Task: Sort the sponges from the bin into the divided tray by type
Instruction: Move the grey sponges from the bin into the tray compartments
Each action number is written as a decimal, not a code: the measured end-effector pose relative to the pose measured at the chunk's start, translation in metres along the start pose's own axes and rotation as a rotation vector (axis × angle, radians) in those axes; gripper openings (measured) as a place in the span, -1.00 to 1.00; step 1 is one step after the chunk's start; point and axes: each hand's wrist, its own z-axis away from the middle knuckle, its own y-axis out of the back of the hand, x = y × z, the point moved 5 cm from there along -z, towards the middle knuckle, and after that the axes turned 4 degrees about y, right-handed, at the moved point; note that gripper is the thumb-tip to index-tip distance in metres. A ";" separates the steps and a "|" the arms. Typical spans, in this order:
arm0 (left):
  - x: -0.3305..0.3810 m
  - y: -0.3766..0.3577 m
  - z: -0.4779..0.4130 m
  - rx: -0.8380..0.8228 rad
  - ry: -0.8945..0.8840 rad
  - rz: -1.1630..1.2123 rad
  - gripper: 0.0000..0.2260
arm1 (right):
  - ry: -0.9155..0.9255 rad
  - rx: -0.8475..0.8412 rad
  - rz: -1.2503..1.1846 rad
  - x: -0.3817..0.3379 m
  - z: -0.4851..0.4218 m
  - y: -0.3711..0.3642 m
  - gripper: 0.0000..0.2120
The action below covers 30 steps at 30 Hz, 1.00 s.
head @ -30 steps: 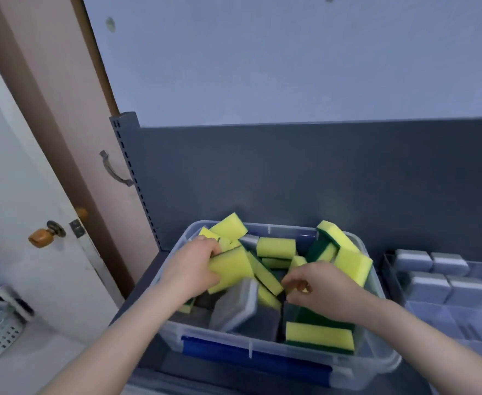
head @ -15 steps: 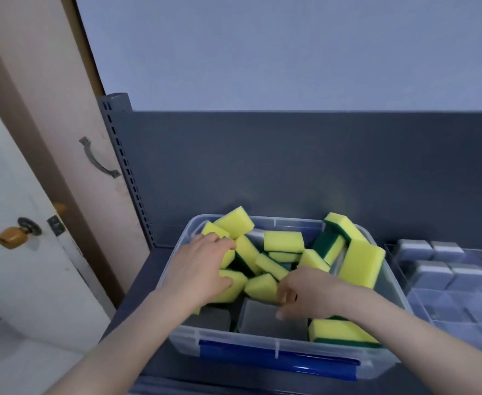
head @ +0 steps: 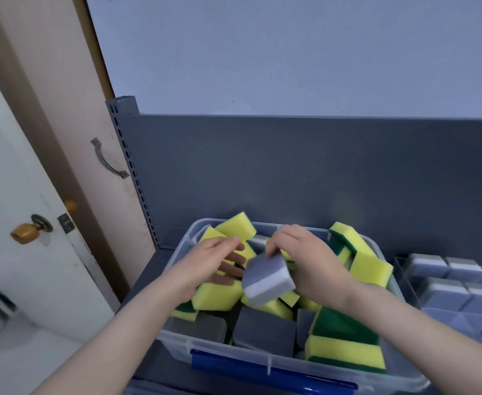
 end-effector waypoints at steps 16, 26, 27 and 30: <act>-0.011 0.045 0.012 0.314 -0.054 0.092 -0.74 | 0.161 -0.342 0.016 0.010 0.000 -0.056 -0.73; -0.013 0.056 0.034 0.461 -0.137 0.097 -0.75 | 0.507 -0.944 0.232 -0.022 0.020 -0.127 -0.58; -0.014 0.056 0.035 0.460 -0.141 0.092 -0.75 | 0.529 -0.958 0.280 -0.023 0.019 -0.128 -0.57; -0.015 0.055 0.038 0.457 -0.153 0.087 -0.75 | 0.604 -0.913 0.429 -0.026 0.018 -0.124 -0.56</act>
